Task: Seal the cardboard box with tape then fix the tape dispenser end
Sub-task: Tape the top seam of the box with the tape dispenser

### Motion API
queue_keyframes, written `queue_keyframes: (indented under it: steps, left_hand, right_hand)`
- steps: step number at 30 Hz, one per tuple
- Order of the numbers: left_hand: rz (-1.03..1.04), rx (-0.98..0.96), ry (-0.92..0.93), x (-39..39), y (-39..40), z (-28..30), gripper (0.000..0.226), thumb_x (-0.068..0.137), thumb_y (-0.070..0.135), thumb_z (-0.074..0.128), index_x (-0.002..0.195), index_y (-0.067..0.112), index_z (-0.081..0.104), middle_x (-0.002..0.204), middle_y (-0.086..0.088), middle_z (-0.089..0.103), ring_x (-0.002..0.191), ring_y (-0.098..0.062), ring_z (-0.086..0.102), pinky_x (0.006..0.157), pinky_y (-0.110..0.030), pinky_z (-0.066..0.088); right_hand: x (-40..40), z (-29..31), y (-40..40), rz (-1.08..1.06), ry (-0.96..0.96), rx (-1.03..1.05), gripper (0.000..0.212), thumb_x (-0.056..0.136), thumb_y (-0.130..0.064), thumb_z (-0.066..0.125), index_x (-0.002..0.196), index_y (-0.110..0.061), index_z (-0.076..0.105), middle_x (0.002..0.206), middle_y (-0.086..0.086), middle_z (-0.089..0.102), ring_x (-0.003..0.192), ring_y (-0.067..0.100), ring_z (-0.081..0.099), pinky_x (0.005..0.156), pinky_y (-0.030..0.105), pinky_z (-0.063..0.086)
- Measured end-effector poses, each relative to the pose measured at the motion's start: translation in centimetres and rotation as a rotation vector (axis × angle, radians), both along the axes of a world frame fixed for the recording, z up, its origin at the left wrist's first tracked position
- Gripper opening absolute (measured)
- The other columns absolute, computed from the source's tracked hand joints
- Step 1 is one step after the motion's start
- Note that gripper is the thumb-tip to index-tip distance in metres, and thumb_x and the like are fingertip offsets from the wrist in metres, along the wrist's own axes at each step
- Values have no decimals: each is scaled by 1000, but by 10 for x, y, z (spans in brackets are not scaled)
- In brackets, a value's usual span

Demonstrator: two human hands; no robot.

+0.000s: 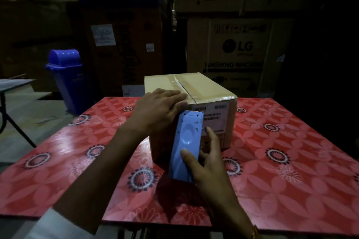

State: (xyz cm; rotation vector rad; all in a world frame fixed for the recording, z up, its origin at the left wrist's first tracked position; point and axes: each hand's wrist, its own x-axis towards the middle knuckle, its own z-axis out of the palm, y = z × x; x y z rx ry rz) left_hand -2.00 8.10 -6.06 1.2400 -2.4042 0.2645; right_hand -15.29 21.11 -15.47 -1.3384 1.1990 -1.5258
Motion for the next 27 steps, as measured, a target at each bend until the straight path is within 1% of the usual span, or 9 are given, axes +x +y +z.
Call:
queue_keyframes:
  steps: [3,7,9,12,15,20,23,25,27]
  left_hand:
    - [14,-19,-7,0,-1,0,49,100,54,27,144,40,43,152,14,44,138,-16,39,101,-39,38]
    - [22,-44,8,-1,-1,-2,46,101,51,30,143,41,45,151,15,46,137,-15,41,98,-39,41]
    - [32,-46,19,-2,-1,-3,46,101,52,29,142,42,46,150,15,47,136,-15,41,99,-40,42]
    - [30,-31,26,-3,-1,-2,47,100,53,28,142,42,46,150,15,46,137,-15,41,99,-40,43]
    - [31,-27,24,-3,-1,-1,45,101,52,32,142,41,47,150,15,46,137,-15,41,99,-38,42]
    - [18,34,54,-3,-1,4,53,95,59,29,139,41,50,148,13,48,134,-17,42,98,-40,41]
    - [38,49,40,-8,2,10,72,84,76,24,135,37,54,143,11,53,127,-19,47,87,-38,42]
    - [60,-3,-29,-12,4,10,75,81,82,31,134,34,54,138,9,55,122,-20,49,79,-35,38]
    - [74,-54,-66,-14,4,8,70,82,78,38,133,32,53,136,8,55,120,-20,49,79,-34,38]
  right_hand:
    - [-6,4,6,-35,8,-46,68,94,-30,62,142,-58,21,141,-15,52,109,-11,62,78,13,55]
    - [-21,10,23,-50,77,-92,64,95,-32,58,141,-61,24,127,-29,59,106,-9,64,77,16,57]
    - [-27,13,28,-39,75,-95,56,97,-33,54,139,-60,31,117,-42,56,103,-13,62,74,11,55]
    - [-27,12,31,-52,142,-91,46,97,-36,52,134,-61,40,135,-41,41,115,-26,44,81,-2,44]
    - [-25,6,34,-64,156,-69,39,94,-38,52,128,-58,49,130,-43,40,108,-38,36,79,-8,35]
    - [-27,6,36,-95,205,-62,38,94,-42,53,128,-58,51,129,-44,38,110,-36,37,81,-7,37]
    - [-23,8,36,-154,360,-38,62,78,-66,57,137,-62,38,122,-42,38,112,-21,41,81,4,39]
    - [-21,9,35,-178,508,-8,86,66,-78,54,145,-59,25,116,-26,40,102,-15,42,71,5,40]
    - [-20,12,36,-191,611,16,95,64,-80,51,149,-55,17,111,-13,38,96,-4,45,70,7,43]
